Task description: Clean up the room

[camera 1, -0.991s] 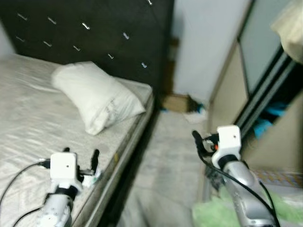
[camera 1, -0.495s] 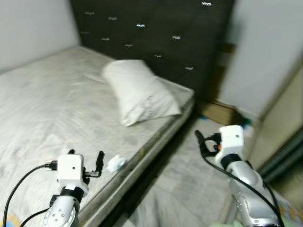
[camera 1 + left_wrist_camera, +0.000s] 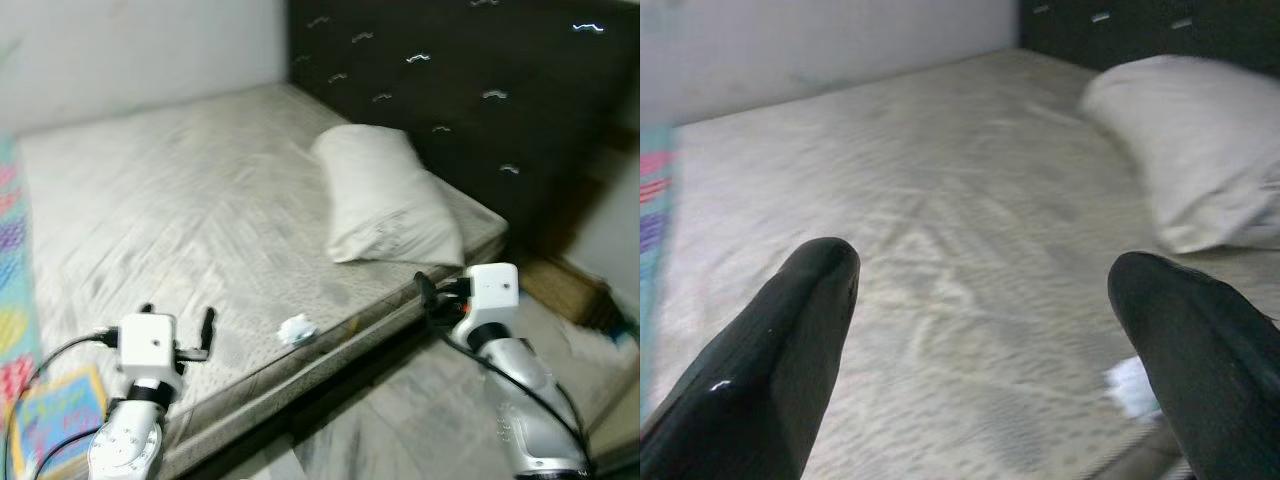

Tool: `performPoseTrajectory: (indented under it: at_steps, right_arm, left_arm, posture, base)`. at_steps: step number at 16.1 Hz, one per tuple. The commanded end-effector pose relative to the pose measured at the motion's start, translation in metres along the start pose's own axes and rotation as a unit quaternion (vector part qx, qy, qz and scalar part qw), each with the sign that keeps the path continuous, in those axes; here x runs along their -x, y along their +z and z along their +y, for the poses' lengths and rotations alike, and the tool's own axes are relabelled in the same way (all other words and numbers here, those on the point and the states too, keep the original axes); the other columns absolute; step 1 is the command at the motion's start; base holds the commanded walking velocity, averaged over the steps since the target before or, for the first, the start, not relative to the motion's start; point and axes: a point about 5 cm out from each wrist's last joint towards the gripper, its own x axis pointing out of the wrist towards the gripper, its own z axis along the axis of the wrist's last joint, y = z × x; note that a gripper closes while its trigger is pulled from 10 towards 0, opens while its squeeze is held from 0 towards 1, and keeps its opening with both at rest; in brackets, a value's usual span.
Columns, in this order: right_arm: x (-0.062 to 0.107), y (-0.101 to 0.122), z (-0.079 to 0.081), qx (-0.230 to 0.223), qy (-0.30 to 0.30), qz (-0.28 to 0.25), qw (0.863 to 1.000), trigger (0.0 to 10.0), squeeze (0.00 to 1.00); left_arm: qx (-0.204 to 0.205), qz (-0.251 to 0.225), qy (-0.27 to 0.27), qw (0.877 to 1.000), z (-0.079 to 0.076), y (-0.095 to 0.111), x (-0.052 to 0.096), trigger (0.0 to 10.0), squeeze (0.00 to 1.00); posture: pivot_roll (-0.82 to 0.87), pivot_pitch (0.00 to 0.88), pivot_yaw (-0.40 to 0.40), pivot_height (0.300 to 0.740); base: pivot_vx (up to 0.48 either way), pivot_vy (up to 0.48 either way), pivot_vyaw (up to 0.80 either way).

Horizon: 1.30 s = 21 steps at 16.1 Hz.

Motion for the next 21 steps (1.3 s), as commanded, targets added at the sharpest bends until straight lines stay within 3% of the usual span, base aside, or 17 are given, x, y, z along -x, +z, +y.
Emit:
performPoseTrajectory:
  at_steps: [1,5,9,15,21]
  right_arm:
    - [0.0011,0.0026,-0.0054,0.003,-0.007,-0.005,1.0,10.0,0.0]
    - [0.0003,0.0036,-0.0092,0.007,-0.01,-0.007,1.0,10.0,0.0]
    - [0.0006,0.0059,0.0,0.016,0.01,-0.012,1.0,10.0,0.0]
    - [0.0027,0.0055,-0.0034,0.01,0.0,-0.013,1.0,10.0,0.0]
    - [0.0023,0.0053,-0.0001,0.001,0.005,-0.015,1.0,10.0,0.0]
  left_arm:
    - [-0.001,-0.001,-0.003,1.0,-0.0015,0.001,-0.0025,10.0,0.0]
    - [-0.003,0.001,0.018,1.0,0.0015,-0.0007,-0.0055,10.0,0.0]
    - [-0.001,0.005,0.018,1.0,0.0016,-0.0051,-0.0026,10.0,0.0]
    - [-0.006,0.0,0.014,1.0,0.0009,-0.0033,-0.0048,10.0,0.0]
    - [0.002,0.0,0.012,1.0,0.0023,-0.0031,-0.0047,10.0,0.0]
  posture:
    - [-0.01,0.0,-0.055,0.74]
    - [0.0,0.0,-0.055,0.74]
    - [-0.01,0.0,-0.061,0.74]
    - [-0.02,0.0,-0.049,0.74]
    - [-0.01,0.0,-0.049,0.74]
  base:
    - [0.0,0.0,0.8]
    - [0.0,0.0,0.8]
    - [0.0,0.0,0.8]
    - [0.0,0.0,0.8]
    - [0.0,0.0,0.0]
